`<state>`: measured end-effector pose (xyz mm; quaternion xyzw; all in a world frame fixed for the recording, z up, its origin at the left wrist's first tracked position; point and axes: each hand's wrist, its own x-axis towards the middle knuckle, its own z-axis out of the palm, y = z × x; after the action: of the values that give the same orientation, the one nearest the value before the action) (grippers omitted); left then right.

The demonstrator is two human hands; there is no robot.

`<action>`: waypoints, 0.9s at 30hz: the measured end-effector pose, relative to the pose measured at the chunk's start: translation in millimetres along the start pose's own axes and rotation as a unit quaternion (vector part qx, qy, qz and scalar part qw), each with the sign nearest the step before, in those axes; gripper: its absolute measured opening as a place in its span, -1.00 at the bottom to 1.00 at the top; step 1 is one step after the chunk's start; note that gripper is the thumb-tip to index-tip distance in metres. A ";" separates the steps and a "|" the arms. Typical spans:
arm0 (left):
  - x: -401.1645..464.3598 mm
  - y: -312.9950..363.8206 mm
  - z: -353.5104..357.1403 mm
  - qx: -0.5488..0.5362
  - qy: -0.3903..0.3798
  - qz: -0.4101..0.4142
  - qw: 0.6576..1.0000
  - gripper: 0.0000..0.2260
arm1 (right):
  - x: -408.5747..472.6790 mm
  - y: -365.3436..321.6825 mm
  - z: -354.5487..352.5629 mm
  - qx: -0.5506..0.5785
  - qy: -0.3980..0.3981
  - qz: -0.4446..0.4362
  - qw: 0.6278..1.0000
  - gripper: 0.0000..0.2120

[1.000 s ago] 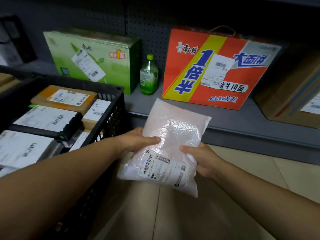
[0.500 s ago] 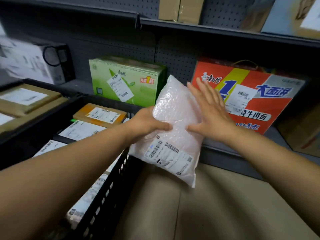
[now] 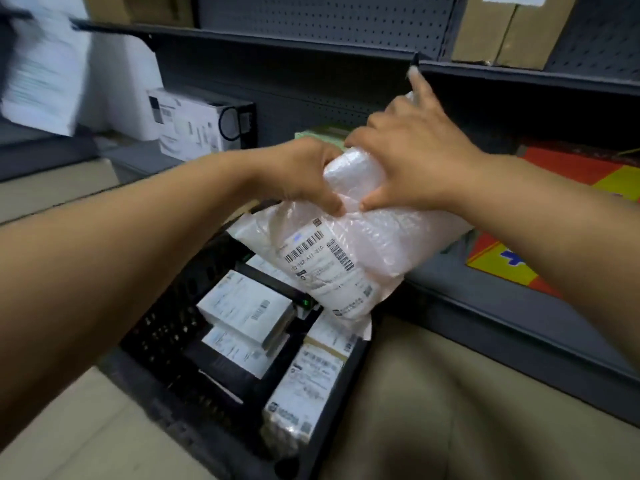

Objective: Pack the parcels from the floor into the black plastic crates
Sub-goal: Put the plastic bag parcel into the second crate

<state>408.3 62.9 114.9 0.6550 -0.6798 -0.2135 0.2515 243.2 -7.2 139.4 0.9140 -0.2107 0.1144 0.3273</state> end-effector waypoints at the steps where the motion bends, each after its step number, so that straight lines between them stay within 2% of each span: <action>1: -6.0 -10.4 -8.7 0.002 0.019 -0.004 1.000 -0.70 | 12.5 -8.2 -4.2 0.002 0.009 0.002 1.000 -0.34; 4: -26.2 -41.8 -38.7 0.023 0.040 -0.035 0.998 -0.64 | 43.6 -35.2 -7.4 0.099 0.011 0.037 0.994 -0.57; 7: -46.9 -73.7 -57.1 0.082 -0.027 -0.089 0.992 -0.70 | 56.3 -75.6 1.9 0.250 -0.032 0.096 0.963 -0.72; 11: -64.9 -112.1 -51.8 0.179 -0.134 -0.136 0.965 -0.77 | 56.3 -137.7 34.8 0.341 -0.099 0.089 0.931 -0.70; 16: -68.9 -148.5 -30.0 0.178 -0.249 -0.151 0.940 -0.82 | 41.8 -188.3 67.4 0.390 -0.140 0.089 0.906 -0.68; 20: -55.6 -159.1 -27.3 0.149 -0.310 -0.127 0.930 -0.87 | 42.0 -186.9 69.3 0.469 -0.192 0.130 0.852 -0.67; 25: -35.6 -165.0 -9.9 0.156 -0.413 -0.125 0.888 -0.87 | 26.7 -197.7 81.4 0.557 -0.255 0.194 0.766 -0.72; 27: -32.1 -170.6 10.4 0.171 -0.431 -0.120 0.878 -0.83 | 14.1 -209.8 93.0 0.568 -0.276 0.205 0.747 -0.78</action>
<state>535.9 85.9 -1.0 0.6073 -0.6631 -0.3839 -0.2100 358.8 74.6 -41.7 0.8576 -0.3703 0.0198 -0.3565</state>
